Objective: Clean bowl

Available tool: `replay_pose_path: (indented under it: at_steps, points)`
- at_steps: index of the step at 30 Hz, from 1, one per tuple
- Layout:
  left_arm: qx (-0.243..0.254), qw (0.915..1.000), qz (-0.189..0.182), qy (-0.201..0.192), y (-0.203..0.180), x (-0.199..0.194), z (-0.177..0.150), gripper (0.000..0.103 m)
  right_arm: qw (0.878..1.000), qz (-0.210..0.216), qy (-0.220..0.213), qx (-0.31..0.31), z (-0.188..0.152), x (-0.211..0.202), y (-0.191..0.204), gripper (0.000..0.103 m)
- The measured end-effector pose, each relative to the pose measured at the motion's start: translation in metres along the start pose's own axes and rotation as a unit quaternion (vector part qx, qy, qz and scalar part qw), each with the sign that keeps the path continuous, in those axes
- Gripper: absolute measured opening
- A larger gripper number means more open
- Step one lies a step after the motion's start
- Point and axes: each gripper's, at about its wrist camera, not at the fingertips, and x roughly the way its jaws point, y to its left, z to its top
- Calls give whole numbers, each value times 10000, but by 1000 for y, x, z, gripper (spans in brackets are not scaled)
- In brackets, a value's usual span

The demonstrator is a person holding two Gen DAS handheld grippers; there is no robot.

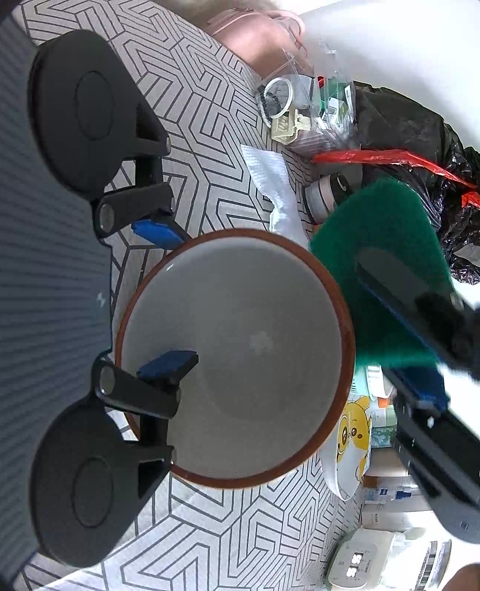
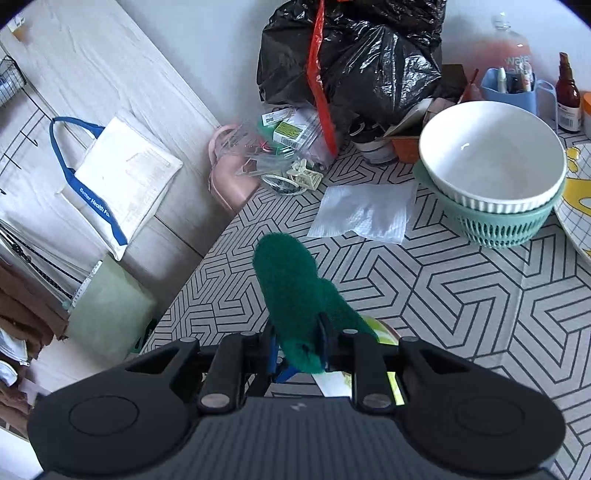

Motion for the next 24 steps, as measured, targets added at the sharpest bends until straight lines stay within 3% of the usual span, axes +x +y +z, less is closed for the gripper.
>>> replay_pose_path:
  at_steps: [8, 12, 24]
  points:
    - [105, 9999, -105, -9, -2, 0, 0, 76, 9996, -204, -181, 40, -19, -26, -10, 21]
    - [60, 9998, -211, 25, 1, 1, 0, 76, 9991, -377, -156, 104, -22, -33, -15, 21]
    - [249, 9996, -84, -36, -6, -2, -1, 76, 9980, -627, -91, -9, -18, -25, -9, 21]
